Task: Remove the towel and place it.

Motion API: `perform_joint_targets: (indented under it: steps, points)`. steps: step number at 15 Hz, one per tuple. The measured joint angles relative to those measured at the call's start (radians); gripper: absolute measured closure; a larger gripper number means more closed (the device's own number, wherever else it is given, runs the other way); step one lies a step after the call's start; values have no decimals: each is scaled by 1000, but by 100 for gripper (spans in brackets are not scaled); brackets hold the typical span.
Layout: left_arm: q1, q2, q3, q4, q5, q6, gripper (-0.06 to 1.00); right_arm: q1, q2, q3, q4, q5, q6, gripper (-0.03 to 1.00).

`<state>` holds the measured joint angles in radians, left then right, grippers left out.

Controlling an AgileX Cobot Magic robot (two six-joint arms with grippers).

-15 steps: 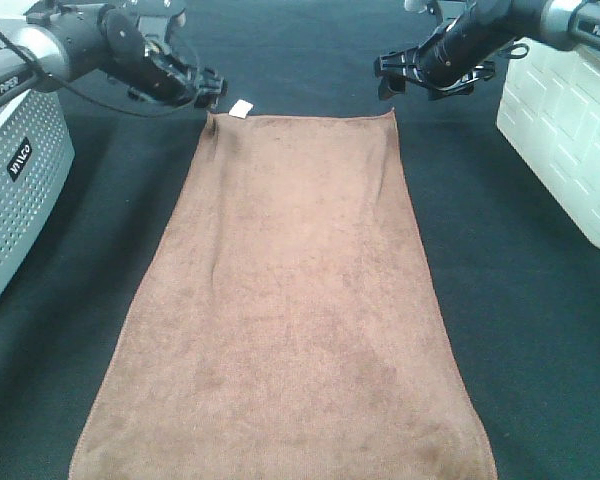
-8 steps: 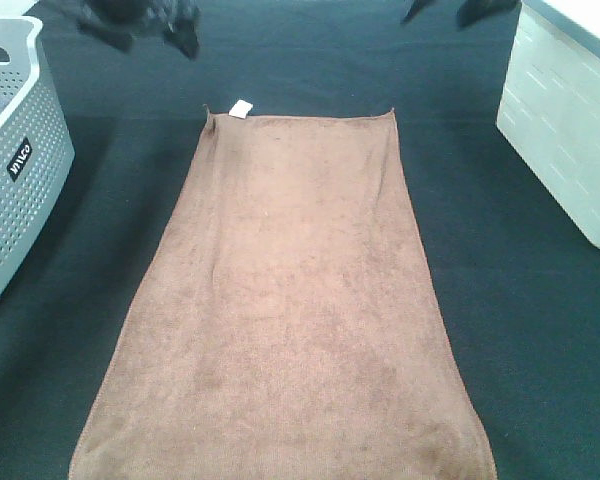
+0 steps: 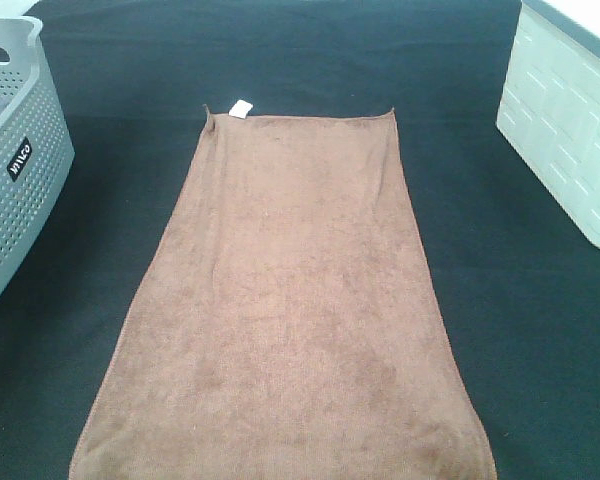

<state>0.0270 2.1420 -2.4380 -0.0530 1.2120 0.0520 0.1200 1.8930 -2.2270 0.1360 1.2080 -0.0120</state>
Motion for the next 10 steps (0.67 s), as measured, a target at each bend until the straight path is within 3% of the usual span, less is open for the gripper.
perform_joint_targets:
  steps: [3, 5, 10]
  points:
    - [35, -251, 329, -10, 0, 19, 9, 0, -242, 259, 33, 2, 12, 22]
    - [35, -442, 598, -11, -1, 52, 9, 0, -464, 518, 36, 3, 26, 22]
    - [35, -949, 1179, -46, -109, 83, 9, 0, -975, 1053, 32, 13, 32, 22]
